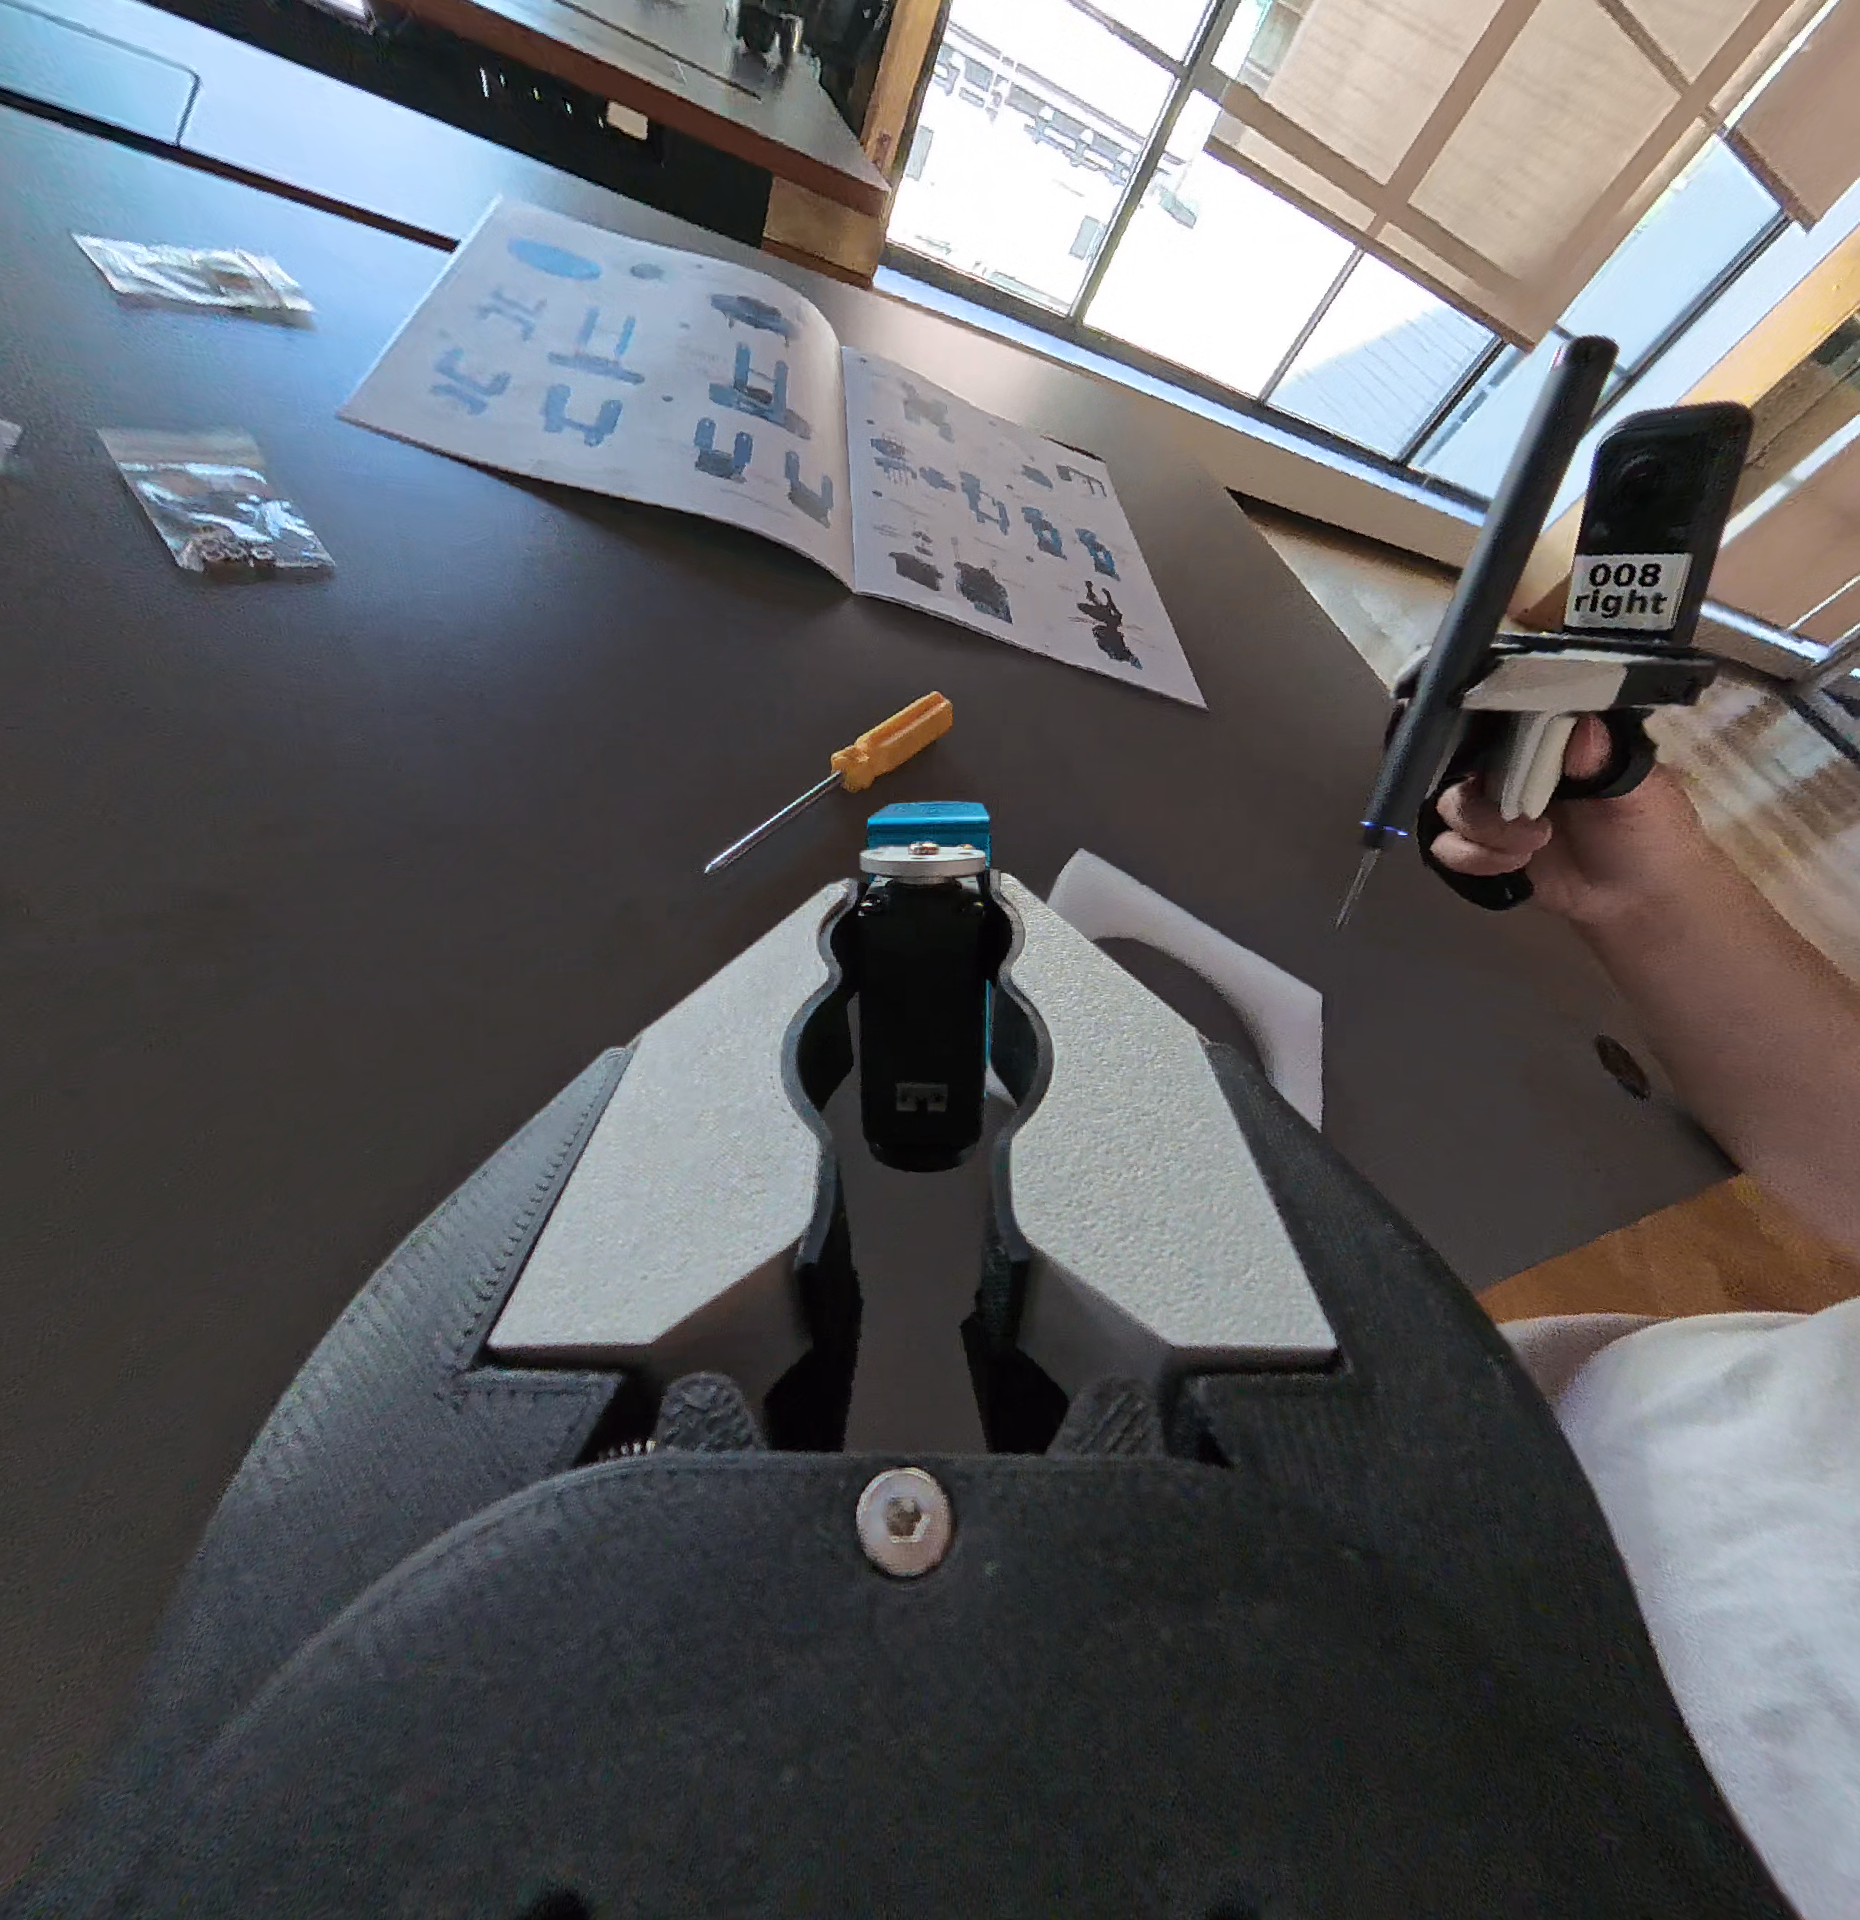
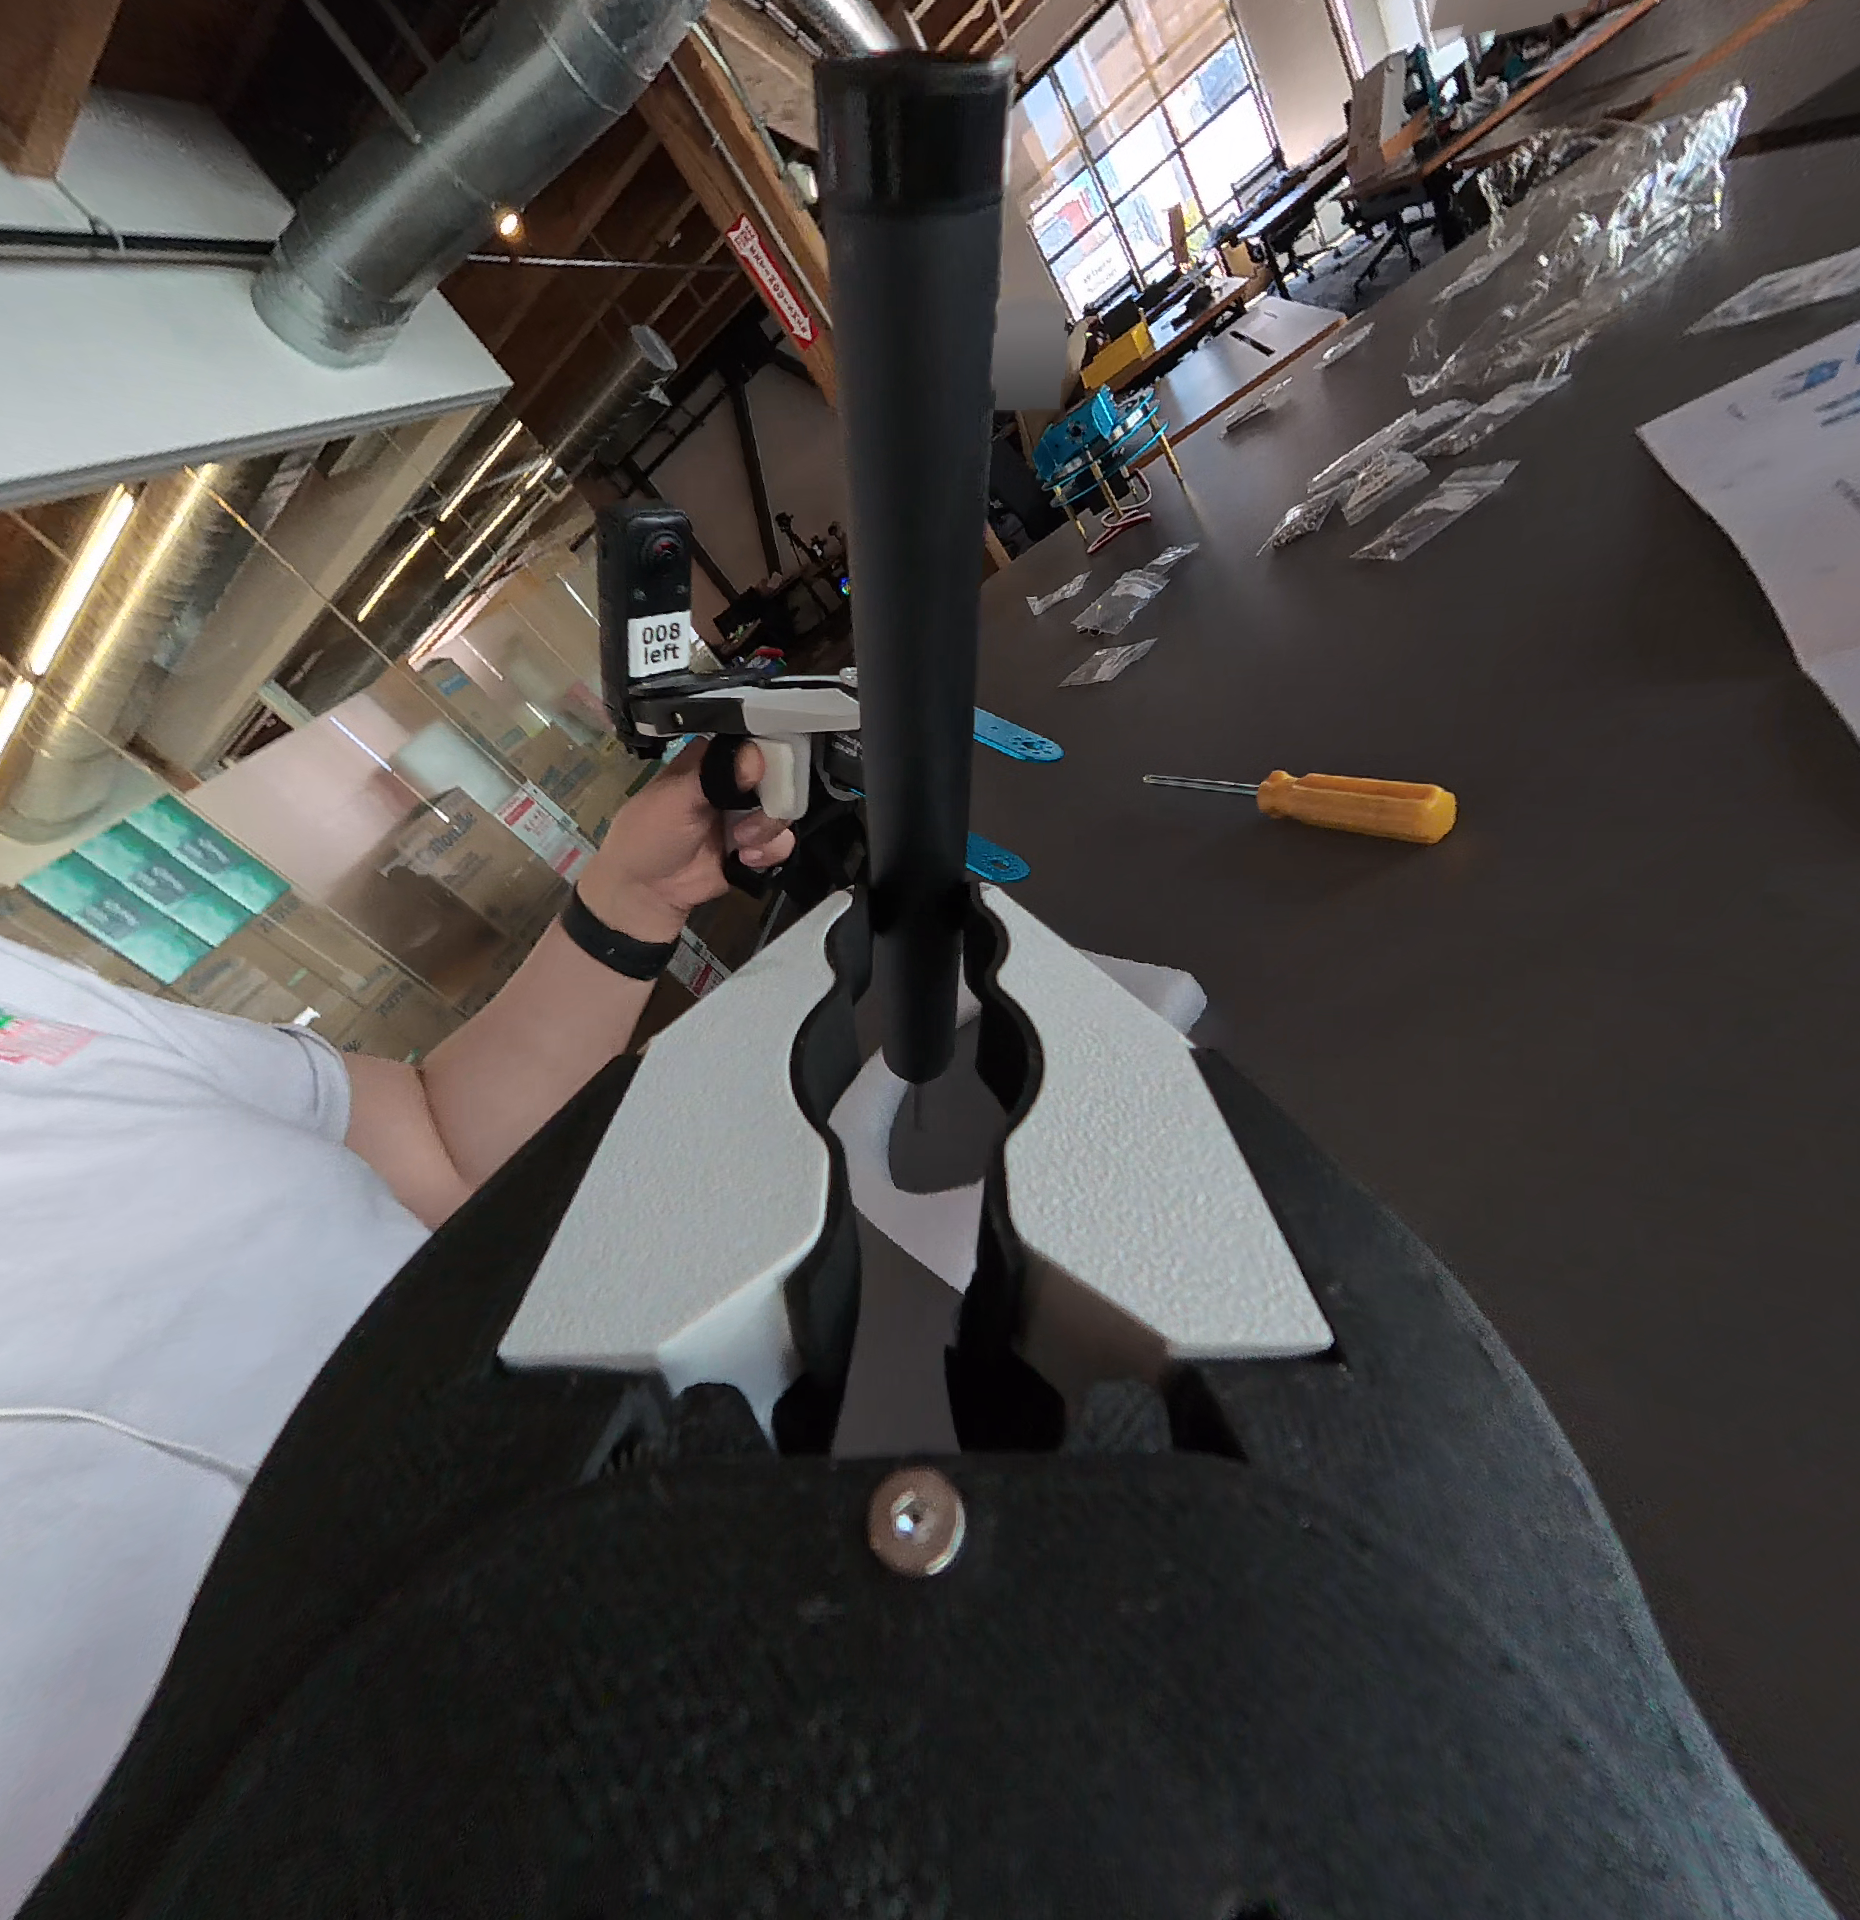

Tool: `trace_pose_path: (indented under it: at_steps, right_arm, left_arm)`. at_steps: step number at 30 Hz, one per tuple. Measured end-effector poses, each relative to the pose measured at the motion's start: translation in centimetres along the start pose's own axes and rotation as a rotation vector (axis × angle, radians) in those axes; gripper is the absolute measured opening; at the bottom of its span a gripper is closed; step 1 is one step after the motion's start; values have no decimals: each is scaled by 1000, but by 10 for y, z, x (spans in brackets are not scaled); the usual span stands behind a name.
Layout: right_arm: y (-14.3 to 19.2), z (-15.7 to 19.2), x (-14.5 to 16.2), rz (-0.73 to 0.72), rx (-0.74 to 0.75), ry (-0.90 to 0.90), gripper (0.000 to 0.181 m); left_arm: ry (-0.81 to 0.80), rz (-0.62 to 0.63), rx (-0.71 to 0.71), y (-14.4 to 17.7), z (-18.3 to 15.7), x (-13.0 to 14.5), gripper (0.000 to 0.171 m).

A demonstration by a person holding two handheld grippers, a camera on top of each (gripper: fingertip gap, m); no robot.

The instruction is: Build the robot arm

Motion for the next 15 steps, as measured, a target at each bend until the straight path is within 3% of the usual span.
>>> trace_pose_path:
  at_steps: [4,11,15]
  right_arm:
    - [-16,0,2,-5,31,-47,16]
    - [-57,2,0,-76,132,-74,16]
    - [-79,4,2,-151,207,-109,16]
  left_arm:
    - [98,25,72,-5,21,-5,21]
    - [276,106,332,-5,65,-20,21]
    - [205,135,445,-4,82,-25,21]
Point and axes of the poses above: each gripper's, where its closed fingertips meet, y back along the fingers, x out of its underside, z = x × y across the jaws, the point moved 6 cm from there along y, back along the fingers, and after that the axes turned 9 degrees about y, right-handed, at the moved point
